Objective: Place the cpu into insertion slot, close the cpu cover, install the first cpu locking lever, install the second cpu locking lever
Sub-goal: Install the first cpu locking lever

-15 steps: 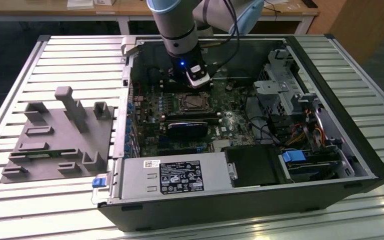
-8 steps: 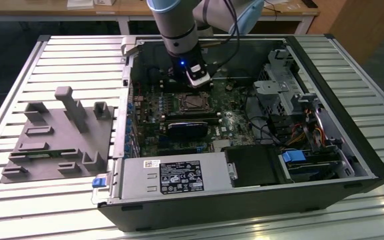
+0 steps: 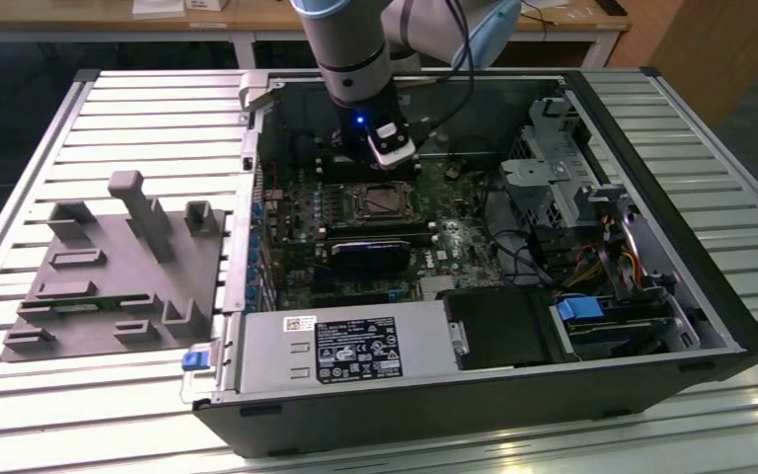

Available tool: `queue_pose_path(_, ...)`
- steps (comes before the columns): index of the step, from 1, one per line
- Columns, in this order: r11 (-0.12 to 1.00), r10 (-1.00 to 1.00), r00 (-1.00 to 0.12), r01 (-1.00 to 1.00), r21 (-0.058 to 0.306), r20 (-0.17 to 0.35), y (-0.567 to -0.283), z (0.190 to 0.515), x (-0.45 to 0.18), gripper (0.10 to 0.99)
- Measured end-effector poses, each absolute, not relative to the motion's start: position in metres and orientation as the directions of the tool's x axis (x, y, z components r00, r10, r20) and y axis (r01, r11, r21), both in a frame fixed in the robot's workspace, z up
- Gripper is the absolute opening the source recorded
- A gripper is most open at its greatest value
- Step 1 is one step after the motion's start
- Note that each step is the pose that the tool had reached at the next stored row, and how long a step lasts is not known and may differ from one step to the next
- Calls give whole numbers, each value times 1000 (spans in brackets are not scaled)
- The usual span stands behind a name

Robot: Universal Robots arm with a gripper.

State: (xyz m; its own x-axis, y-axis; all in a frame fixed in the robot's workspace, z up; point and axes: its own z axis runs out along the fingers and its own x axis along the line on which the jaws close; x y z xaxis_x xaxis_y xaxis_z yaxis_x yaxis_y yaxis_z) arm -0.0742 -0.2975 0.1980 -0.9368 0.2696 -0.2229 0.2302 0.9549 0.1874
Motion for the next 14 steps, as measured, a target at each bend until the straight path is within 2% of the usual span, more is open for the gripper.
queue_pose_path(14,955,270,-937,230,188,-223,-297,216,-74,102)
